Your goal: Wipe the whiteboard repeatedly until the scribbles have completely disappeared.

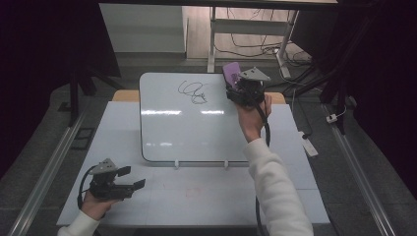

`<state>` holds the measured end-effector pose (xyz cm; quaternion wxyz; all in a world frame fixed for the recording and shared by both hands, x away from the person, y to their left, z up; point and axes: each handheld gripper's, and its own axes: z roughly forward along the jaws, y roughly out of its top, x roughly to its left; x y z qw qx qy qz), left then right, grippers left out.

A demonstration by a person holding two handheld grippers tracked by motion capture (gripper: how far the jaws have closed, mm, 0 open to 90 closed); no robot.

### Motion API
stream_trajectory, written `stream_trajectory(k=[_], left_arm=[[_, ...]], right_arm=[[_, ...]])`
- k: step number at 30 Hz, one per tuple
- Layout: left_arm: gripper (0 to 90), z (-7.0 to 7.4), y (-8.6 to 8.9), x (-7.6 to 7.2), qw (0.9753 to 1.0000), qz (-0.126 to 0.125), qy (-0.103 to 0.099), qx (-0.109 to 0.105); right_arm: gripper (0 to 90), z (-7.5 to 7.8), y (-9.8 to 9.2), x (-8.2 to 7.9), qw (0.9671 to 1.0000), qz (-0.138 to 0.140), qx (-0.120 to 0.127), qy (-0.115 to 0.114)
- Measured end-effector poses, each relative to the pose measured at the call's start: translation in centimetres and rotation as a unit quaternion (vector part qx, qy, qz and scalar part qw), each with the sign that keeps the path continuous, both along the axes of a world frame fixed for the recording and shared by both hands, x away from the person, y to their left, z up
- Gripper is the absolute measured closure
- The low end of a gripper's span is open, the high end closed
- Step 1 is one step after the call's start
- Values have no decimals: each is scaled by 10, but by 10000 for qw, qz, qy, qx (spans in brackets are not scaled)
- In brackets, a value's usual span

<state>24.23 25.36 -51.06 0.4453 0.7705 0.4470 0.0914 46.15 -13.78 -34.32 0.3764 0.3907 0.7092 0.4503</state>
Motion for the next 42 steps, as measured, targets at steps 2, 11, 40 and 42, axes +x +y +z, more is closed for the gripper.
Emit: stream_trajectory(k=[2, 11, 40, 42], left_arm=[[174, 0, 0, 0, 10000, 4, -1, -5], [174, 0, 0, 0, 10000, -3, -3, -7], [173, 0, 0, 1, 10000, 4, 11, 7], [173, 0, 0, 0, 10000, -2, 7, 6]], right_arm=[[410, 0, 2, 0, 10000, -43, -28, -16], [411, -16, 63, -12, 9974, 638, -322, 67], [410, -10, 29, -8, 9996, 141, -229, -66], [410, -11, 35, -9, 9995, 173, -262, -88]])
